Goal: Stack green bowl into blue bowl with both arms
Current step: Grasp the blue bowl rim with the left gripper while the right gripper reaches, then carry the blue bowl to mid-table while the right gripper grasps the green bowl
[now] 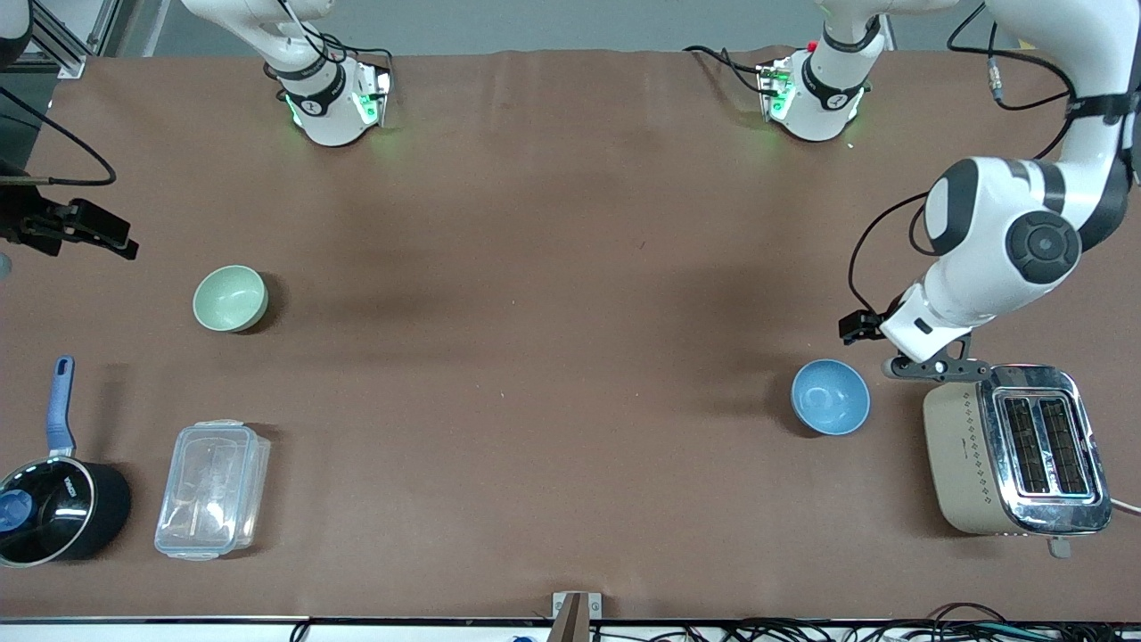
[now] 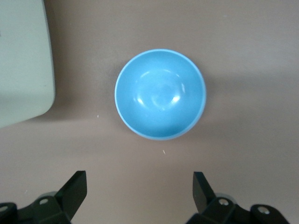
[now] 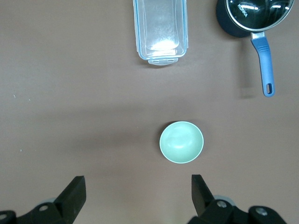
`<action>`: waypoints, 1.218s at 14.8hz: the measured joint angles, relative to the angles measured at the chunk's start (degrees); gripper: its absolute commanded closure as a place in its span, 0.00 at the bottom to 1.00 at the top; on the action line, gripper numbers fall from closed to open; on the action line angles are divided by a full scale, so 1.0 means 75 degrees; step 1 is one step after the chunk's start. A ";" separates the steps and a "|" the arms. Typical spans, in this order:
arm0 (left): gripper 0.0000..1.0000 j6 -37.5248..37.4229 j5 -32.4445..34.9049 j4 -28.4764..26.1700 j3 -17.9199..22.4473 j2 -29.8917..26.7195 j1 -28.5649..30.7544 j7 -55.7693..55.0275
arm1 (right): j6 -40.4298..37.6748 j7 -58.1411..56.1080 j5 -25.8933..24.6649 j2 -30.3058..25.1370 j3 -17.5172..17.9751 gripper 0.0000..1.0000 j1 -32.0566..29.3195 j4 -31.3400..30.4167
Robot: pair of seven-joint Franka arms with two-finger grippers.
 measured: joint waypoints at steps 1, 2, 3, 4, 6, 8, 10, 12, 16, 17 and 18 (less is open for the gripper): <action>0.10 0.0381 0.0002 -0.0088 0.0003 0.0228 0.0078 0.0019 | 0.0000 0.0000 0.0000 0.0007 -0.0014 0.01 -0.0014 -0.0023; 0.18 0.0673 0.0003 -0.0117 0.0003 0.0481 0.0127 0.0035 | 0.0001 -0.0002 0.0000 0.0012 -0.0027 0.01 -0.0020 -0.0051; 0.22 0.0895 0.0003 -0.0118 0.0003 0.0726 0.0143 0.0039 | 0.0005 -0.0004 0.0000 0.0016 -0.0037 0.01 -0.0024 -0.0094; 0.26 0.1101 0.0003 -0.0116 0.0002 0.0959 0.0141 0.0040 | 0.0029 -0.0005 0.0000 0.0021 -0.0047 0.01 -0.0032 -0.0179; 0.31 0.1483 0.0003 -0.0096 0.0004 0.1383 0.0164 0.0040 | 0.0437 -0.0165 0.0003 0.0032 -0.0065 0.01 -0.0172 -0.0621; 0.40 0.1695 0.0003 0.0022 0.0007 0.1733 0.0280 0.0040 | 0.1155 -0.0754 0.0041 0.0057 -0.0084 0.01 -0.0526 -0.1331; 0.63 0.1740 0.0004 0.0254 0.0008 0.2023 0.0414 0.0040 | 0.1927 -0.1538 0.0303 0.0099 -0.0111 0.01 -0.1073 -0.2078; 0.85 0.1740 0.0004 0.0441 0.0007 0.2178 0.0464 0.0040 | 0.2763 -0.2256 0.0613 0.0141 -0.0146 0.01 -0.1564 -0.2837; 0.99 0.1735 0.0003 0.0563 -0.0025 0.2206 0.0395 0.0001 | 0.3887 -0.3119 0.1218 0.0461 -0.0166 0.01 -0.2042 -0.4023; 0.99 0.1702 0.0003 0.0591 -0.0056 0.2175 0.0394 0.0001 | 0.3984 -0.3409 0.1469 0.0715 -0.0166 0.01 -0.2149 -0.4131; 1.00 0.1678 0.0003 0.0603 -0.0075 0.2136 0.0388 0.0001 | 0.4105 -0.3826 0.1758 0.1032 -0.0167 0.01 -0.2293 -0.4178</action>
